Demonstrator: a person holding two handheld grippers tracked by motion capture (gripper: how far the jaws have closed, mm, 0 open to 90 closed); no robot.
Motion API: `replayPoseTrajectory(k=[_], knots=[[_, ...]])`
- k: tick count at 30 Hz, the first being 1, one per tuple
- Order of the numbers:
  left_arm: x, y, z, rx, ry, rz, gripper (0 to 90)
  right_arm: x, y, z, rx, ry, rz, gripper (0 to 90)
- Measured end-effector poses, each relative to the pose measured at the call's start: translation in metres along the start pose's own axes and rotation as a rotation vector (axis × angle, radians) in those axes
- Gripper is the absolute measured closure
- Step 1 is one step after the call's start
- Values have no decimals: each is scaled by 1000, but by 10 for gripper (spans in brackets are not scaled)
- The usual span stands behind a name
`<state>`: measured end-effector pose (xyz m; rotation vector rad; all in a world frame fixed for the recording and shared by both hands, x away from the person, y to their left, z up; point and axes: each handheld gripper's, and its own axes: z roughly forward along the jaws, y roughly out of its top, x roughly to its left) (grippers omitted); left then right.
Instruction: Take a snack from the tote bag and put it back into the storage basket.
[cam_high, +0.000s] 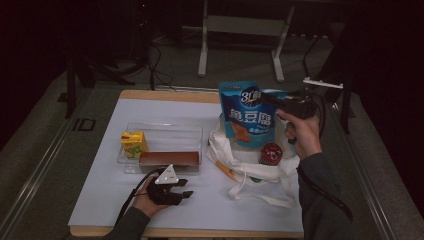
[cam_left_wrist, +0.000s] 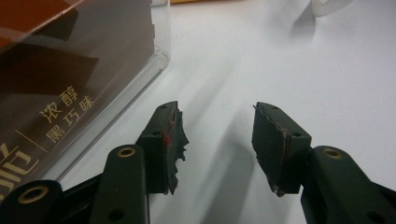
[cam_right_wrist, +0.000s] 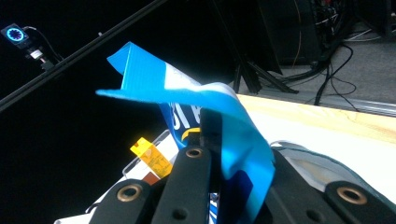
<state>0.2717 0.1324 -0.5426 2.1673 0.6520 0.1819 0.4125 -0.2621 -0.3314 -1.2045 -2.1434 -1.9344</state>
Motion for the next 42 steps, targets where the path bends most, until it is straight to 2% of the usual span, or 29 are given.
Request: replayPoseTrajectory(k=[19, 42], knots=[[-1, 0, 1, 7, 0, 8, 515, 15, 6, -3, -7, 49, 0, 900], [-1, 0, 1, 12, -1, 8, 514, 36, 11, 13, 0, 112, -13, 900]])
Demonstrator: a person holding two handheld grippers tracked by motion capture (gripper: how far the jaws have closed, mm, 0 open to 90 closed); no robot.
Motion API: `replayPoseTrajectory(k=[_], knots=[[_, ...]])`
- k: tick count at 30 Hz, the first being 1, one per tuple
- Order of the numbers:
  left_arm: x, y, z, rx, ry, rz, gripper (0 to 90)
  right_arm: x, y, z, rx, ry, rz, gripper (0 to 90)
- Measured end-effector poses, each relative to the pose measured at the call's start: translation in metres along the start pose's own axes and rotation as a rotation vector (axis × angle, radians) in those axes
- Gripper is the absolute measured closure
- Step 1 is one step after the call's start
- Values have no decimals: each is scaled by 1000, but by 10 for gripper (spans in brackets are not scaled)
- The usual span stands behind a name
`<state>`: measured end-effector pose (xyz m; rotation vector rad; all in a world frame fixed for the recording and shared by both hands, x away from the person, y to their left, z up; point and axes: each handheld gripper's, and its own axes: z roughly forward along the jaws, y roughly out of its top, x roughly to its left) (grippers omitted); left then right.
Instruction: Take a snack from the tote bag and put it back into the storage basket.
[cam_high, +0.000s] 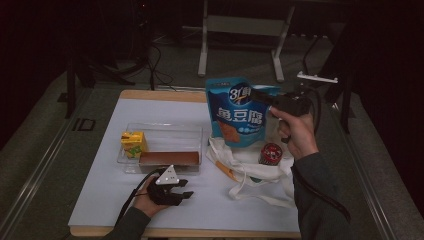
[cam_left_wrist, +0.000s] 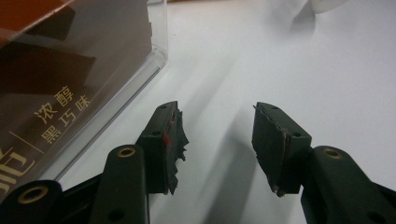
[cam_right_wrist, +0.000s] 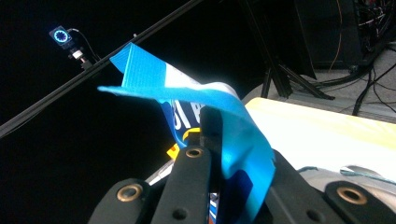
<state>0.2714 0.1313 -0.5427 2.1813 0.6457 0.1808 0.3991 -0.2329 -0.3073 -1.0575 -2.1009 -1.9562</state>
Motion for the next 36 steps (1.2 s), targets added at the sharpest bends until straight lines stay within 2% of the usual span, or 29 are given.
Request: replayPoseTrajectory(k=[21, 36], knots=[[-1, 0, 0, -6, -3, 7, 509, 16, 1, 41, 35, 20, 4, 900], [-1, 0, 0, -9, -6, 7, 508, 28, 0, 64, 36, 60, 6, 900]])
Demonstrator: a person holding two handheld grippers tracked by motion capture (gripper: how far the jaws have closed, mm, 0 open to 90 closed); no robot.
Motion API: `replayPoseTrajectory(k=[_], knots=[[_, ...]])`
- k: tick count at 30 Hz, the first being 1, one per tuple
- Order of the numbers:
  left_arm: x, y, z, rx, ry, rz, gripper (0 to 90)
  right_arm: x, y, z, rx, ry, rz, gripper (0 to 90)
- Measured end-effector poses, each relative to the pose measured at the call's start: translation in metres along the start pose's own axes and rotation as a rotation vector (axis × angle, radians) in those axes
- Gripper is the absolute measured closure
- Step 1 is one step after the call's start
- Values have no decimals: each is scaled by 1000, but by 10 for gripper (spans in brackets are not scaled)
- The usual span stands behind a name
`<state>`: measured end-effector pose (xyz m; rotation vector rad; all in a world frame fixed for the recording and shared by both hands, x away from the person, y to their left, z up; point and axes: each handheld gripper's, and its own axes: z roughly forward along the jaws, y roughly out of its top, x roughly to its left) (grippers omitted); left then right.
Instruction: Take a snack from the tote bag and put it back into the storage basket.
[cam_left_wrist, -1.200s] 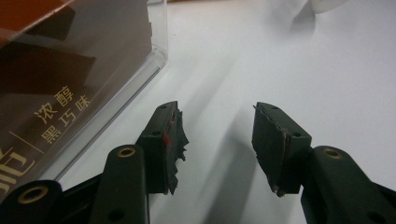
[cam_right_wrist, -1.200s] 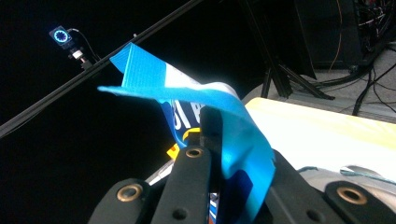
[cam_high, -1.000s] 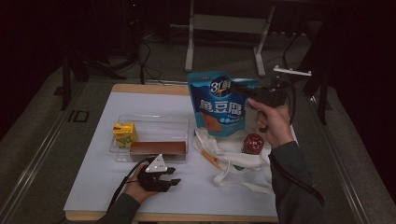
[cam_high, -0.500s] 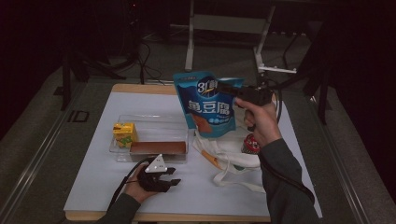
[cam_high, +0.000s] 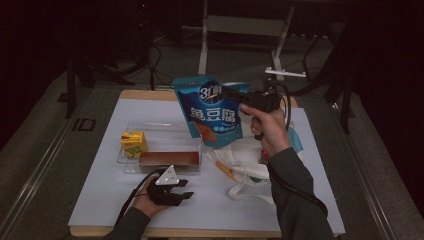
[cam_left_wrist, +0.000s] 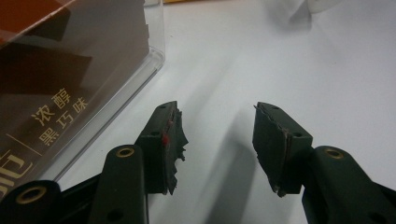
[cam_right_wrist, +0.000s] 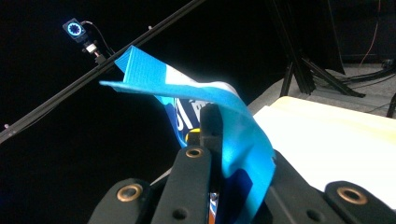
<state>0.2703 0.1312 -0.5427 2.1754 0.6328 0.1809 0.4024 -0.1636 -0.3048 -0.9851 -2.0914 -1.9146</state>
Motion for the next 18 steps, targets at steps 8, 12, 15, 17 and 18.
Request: replayPoseTrajectory(k=[8, 12, 15, 17, 18], knots=[[0, 0, 0, 1, 0, 3, 508, 4, -2, 20, 7, 20, 9, 900], [0, 0, 0, 1, 0, 6, 507, 3, -3, 29, 4, 29, 24, 900], [0, 0, 0, 0, -1, 7, 506, 4, -4, 36, 7, 32, 25, 900], [0, 0, 0, 0, -1, 7, 506, 4, -4, 40, 2, 36, 29, 900], [0, 0, 0, -1, -1, 7, 505, 4, -4, 41, -1, 40, 35, 900]])
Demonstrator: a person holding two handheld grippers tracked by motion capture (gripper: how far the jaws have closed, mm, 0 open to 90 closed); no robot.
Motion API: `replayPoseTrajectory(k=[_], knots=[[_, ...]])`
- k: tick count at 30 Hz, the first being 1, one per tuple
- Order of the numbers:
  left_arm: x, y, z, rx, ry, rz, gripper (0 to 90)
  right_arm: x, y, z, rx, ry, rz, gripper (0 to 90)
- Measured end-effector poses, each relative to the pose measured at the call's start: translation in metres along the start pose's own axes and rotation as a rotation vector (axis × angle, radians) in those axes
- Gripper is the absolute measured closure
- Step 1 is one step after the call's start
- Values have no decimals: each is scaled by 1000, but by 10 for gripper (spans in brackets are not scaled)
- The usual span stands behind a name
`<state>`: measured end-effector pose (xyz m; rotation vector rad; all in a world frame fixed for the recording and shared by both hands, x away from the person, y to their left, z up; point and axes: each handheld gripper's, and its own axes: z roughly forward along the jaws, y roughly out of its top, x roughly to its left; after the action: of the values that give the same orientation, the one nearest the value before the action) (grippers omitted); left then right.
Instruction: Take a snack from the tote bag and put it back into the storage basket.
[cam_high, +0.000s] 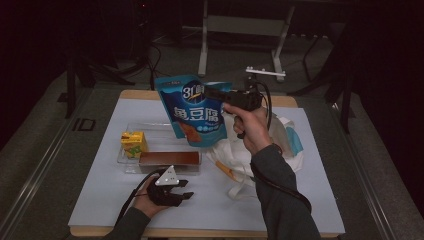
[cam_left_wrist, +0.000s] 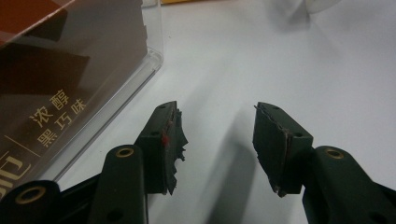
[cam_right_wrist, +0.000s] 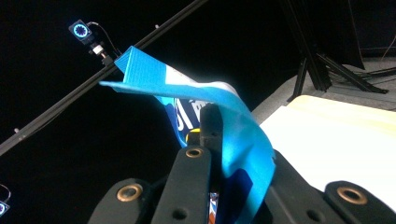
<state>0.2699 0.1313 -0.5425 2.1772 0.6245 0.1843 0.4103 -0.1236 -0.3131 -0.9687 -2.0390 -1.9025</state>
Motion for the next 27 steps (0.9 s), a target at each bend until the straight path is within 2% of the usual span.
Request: replayPoseTrajectory(k=[12, 19, 27], knots=[[-1, 0, 0, 0, 7, 7, 503, -3, -2, 27, -11, 17, 13, 900], [-1, 0, -1, -4, 7, 9, 503, -4, -6, 46, -9, -2, 3, 900], [-2, 0, 0, -5, 9, 13, 503, -10, -11, 67, 2, -3, 23, 899]])
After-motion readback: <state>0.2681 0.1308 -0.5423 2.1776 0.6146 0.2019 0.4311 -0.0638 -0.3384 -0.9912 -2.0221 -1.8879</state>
